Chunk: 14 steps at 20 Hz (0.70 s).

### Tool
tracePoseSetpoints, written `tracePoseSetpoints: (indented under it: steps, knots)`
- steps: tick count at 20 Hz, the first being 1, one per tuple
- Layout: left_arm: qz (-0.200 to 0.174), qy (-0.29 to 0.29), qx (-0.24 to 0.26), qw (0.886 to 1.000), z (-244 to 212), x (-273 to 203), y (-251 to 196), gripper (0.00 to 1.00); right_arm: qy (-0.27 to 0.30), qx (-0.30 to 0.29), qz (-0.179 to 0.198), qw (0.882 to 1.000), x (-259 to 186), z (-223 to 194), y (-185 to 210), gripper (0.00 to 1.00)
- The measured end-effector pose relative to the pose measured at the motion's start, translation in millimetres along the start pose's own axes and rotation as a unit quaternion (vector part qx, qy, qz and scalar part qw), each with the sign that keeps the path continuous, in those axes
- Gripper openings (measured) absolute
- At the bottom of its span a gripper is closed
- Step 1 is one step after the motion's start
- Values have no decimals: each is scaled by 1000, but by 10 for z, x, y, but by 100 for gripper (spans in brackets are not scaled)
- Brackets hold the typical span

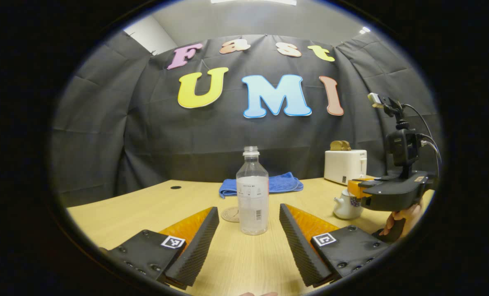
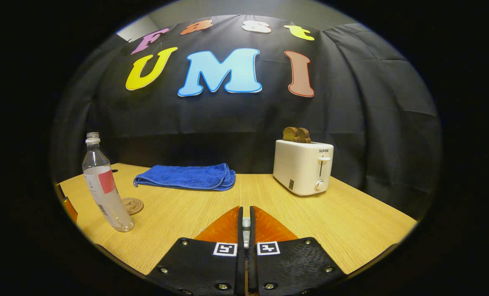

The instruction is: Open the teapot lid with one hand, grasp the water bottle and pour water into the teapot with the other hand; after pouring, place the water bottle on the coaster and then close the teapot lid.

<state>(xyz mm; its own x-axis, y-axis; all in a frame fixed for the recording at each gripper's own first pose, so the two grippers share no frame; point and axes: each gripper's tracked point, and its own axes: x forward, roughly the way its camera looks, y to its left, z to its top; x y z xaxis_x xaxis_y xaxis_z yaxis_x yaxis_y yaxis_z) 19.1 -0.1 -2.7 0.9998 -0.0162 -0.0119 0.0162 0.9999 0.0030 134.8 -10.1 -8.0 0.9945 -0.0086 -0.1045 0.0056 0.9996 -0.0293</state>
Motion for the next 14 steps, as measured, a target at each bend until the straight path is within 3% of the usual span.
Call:
tracePoseSetpoints:
  steps: [14]
  knots:
    - [-3, 5, 0, 1000, -11, 364, -61, 100, -78, 9, 34, 996, -394, 442, 102, 3]
